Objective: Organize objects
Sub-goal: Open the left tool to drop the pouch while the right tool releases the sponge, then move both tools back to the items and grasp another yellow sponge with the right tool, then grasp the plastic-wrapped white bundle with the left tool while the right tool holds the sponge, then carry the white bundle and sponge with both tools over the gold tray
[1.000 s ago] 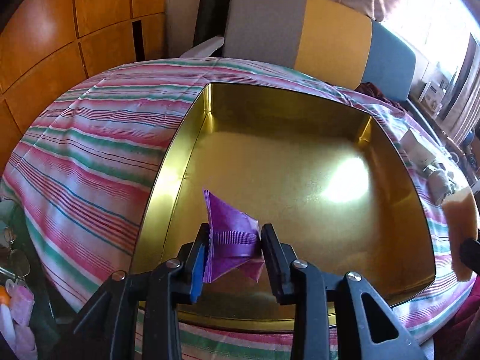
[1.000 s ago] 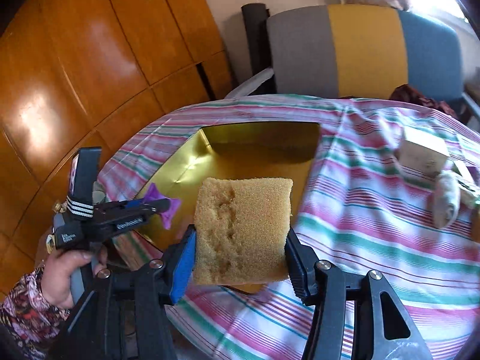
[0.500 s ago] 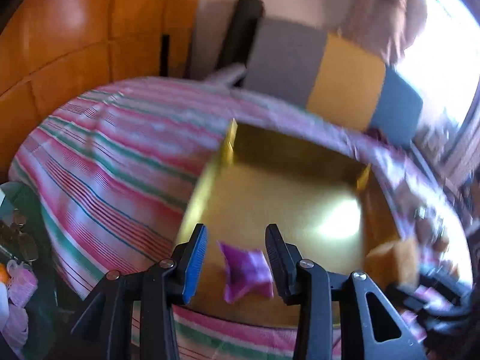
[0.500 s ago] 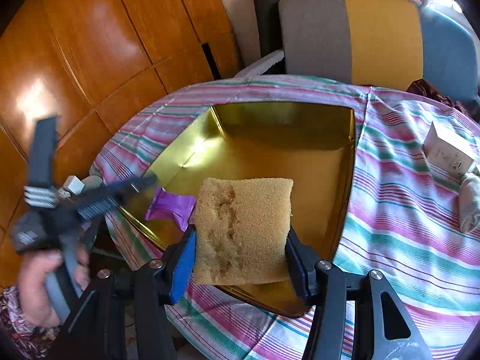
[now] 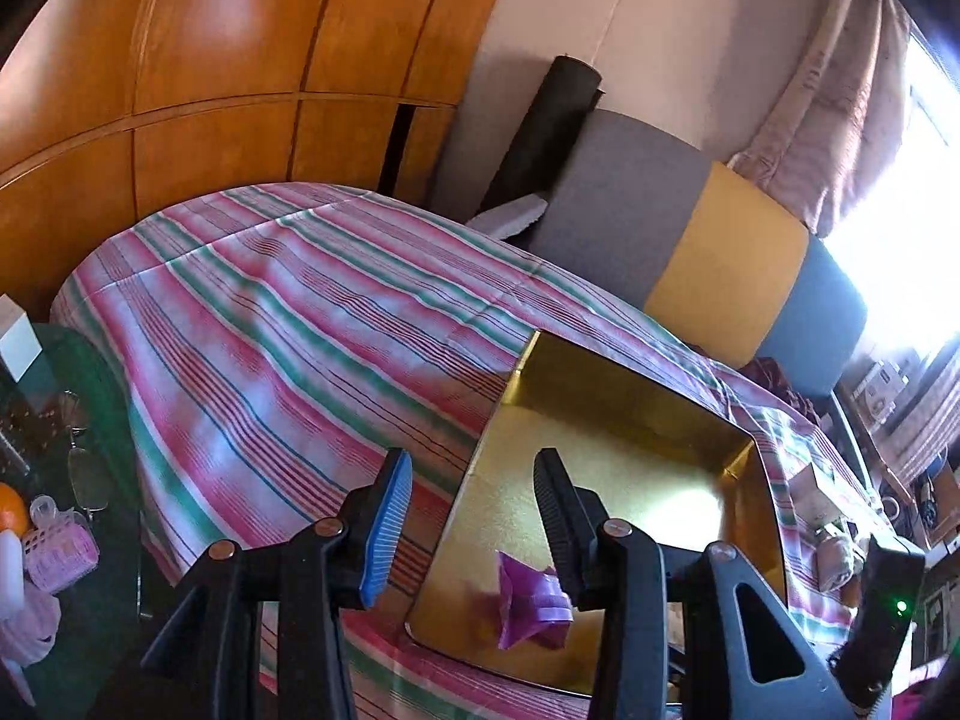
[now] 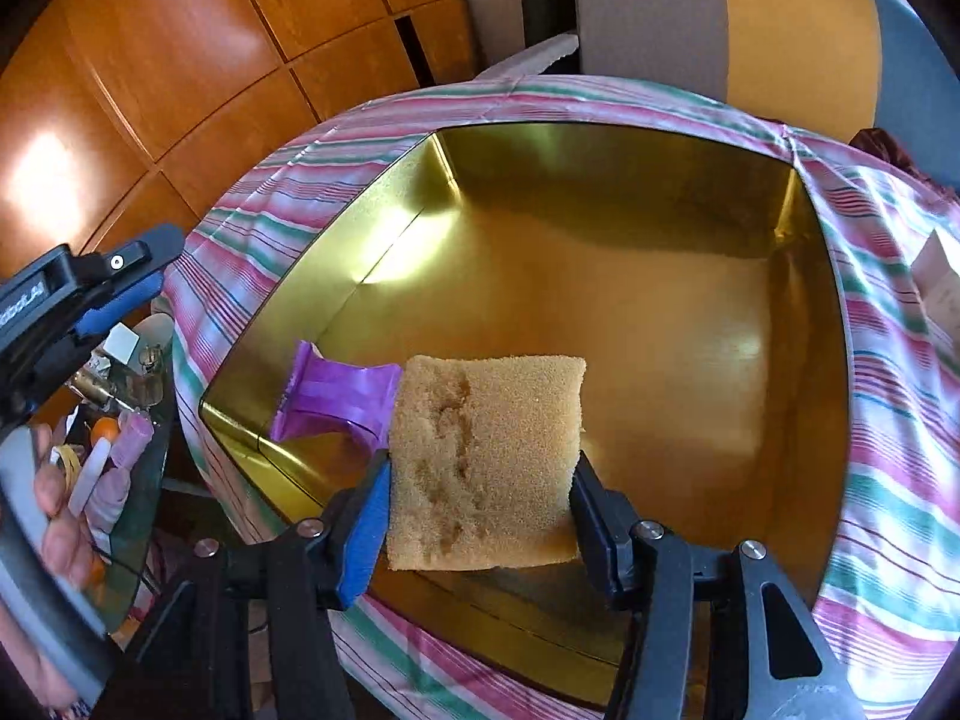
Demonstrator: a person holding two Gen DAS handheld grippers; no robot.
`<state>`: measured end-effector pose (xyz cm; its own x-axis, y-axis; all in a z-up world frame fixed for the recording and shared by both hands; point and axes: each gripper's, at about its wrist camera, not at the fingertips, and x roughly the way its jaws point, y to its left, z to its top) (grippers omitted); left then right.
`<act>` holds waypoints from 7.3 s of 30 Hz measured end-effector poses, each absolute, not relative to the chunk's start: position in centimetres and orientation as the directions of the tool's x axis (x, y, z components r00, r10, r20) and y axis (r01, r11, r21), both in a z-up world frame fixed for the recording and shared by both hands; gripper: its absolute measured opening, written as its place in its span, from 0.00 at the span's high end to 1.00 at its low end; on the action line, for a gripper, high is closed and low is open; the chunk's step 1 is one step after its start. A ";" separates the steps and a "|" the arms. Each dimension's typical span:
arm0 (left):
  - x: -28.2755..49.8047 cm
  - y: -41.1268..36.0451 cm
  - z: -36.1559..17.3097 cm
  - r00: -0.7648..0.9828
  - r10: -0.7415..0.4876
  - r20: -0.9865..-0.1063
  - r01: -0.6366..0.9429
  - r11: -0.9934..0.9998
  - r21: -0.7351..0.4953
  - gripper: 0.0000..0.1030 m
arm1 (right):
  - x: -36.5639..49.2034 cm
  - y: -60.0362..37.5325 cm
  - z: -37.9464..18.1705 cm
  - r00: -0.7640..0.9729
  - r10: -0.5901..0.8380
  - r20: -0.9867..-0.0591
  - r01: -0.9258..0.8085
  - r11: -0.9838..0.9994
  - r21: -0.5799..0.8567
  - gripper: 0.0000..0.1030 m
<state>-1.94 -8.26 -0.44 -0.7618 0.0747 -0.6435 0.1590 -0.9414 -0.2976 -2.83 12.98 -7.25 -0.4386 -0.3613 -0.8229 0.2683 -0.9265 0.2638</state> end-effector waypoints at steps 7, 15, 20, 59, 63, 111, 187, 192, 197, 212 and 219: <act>-2.1 -7.1 -0.6 -0.753 0.095 -0.652 0.131 -0.948 -0.289 0.59 | -2.1 12.9 -6.4 -0.480 -0.370 -0.795 0.257 -0.926 0.276 0.21; -2.0 -5.6 -1.2 -0.740 0.138 -0.658 0.090 -0.949 -0.301 0.59 | -0.5 14.4 -3.6 -0.572 -0.359 -0.737 0.248 -0.933 0.262 0.21; -1.7 -4.1 -1.1 -0.738 0.194 -0.646 0.016 -0.952 -0.305 0.58 | 0.7 15.3 -2.1 -0.609 -0.312 -0.729 0.248 -0.948 0.198 0.21; 6.5 15.7 0.0 -0.479 0.588 -0.652 -0.592 -0.765 -0.255 0.58 | 8.6 56.6 -5.1 -0.363 0.385 -0.848 -0.500 -0.849 -0.172 0.16; 6.5 16.4 -0.3 -0.463 0.590 -0.661 -0.597 -0.759 -0.260 0.58 | 11.0 58.8 -3.9 -0.330 0.392 -0.858 -0.588 -0.797 -0.138 0.11; 3.3 45.2 -4.4 -0.238 0.567 -0.788 -0.886 -0.459 -0.063 0.58 | 14.1 64.0 -2.4 -0.632 0.323 -0.705 -0.672 -0.681 0.290 0.49; 2.6 17.9 -1.1 -0.494 0.656 -0.570 -0.598 -0.733 -0.325 0.71 | 10.4 55.2 -1.6 -0.704 0.248 -0.665 -0.351 -0.936 0.023 0.49; -0.1 12.5 -1.5 -0.553 0.575 -0.603 -0.479 -0.811 -0.335 0.71 | 10.4 52.3 -0.5 -0.759 0.204 -0.618 -0.251 -0.968 -0.010 0.49; -3.3 7.6 -2.3 -0.593 0.472 -0.652 -0.377 -0.879 -0.293 0.71 | 9.8 48.4 -0.3 -0.761 0.125 -0.637 -0.191 -0.981 0.036 0.49; -9.6 -1.0 -6.6 -0.513 0.294 -0.807 -0.085 -0.952 -0.293 0.64 | 5.3 31.0 1.0 -0.755 -0.218 -0.618 0.155 -0.976 0.155 0.49; -7.6 -2.1 -5.6 -0.555 0.326 -0.766 -0.043 -0.930 -0.364 0.55 | 3.6 26.5 -0.1 -0.697 -0.311 -0.647 0.243 -0.950 0.196 0.49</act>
